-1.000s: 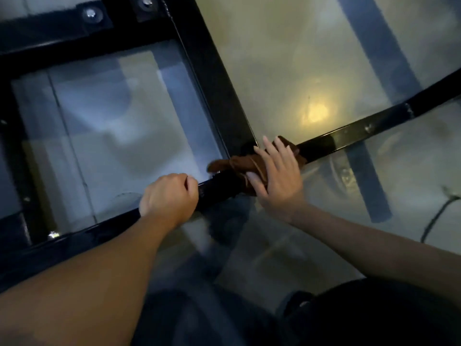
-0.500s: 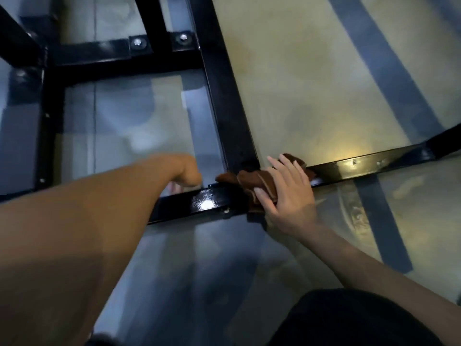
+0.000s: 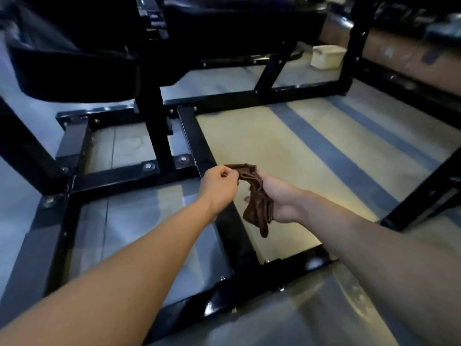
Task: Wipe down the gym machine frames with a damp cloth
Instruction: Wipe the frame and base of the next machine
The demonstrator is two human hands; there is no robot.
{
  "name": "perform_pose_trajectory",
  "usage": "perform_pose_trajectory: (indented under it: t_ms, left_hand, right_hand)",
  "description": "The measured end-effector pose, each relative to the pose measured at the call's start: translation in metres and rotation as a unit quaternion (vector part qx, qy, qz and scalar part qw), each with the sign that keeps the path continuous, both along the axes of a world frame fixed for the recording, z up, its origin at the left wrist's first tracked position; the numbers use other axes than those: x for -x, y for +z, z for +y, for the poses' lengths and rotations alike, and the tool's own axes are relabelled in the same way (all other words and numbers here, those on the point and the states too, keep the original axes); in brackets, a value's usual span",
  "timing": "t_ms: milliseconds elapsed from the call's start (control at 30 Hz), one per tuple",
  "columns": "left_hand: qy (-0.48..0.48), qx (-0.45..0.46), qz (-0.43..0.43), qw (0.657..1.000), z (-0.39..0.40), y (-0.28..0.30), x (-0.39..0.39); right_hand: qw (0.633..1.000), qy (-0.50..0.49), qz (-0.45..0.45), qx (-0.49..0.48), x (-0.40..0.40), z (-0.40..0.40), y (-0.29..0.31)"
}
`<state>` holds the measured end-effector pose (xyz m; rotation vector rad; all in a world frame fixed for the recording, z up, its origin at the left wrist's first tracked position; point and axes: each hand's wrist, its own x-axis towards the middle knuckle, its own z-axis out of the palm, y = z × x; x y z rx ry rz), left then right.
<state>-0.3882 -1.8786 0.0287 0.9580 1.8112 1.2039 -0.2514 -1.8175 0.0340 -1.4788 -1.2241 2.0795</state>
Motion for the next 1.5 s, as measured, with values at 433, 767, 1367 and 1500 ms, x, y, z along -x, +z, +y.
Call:
perform_pose_trajectory:
  t_ms: [433, 767, 1367, 1500]
  left_hand:
    - [0.028, 0.015, -0.236, 0.971, -0.019, 0.018, 0.041]
    - [0.049, 0.016, -0.169, 0.984, -0.027, 0.025, 0.056]
    - [0.149, 0.006, -0.215, 0.965, -0.059, 0.022, 0.109]
    - [0.112, 0.012, -0.214, 0.970, -0.058, 0.025, 0.113]
  right_hand:
    - [0.955, 0.157, -0.073, -0.240, 0.009, -0.006, 0.020]
    - [0.930, 0.052, -0.101, -0.349, 0.013, -0.010, 0.024]
    - [0.972, -0.106, 0.029, -0.210, -0.019, 0.008, 0.035]
    - [0.975, -0.096, 0.003, -0.202, -0.016, 0.008, 0.034]
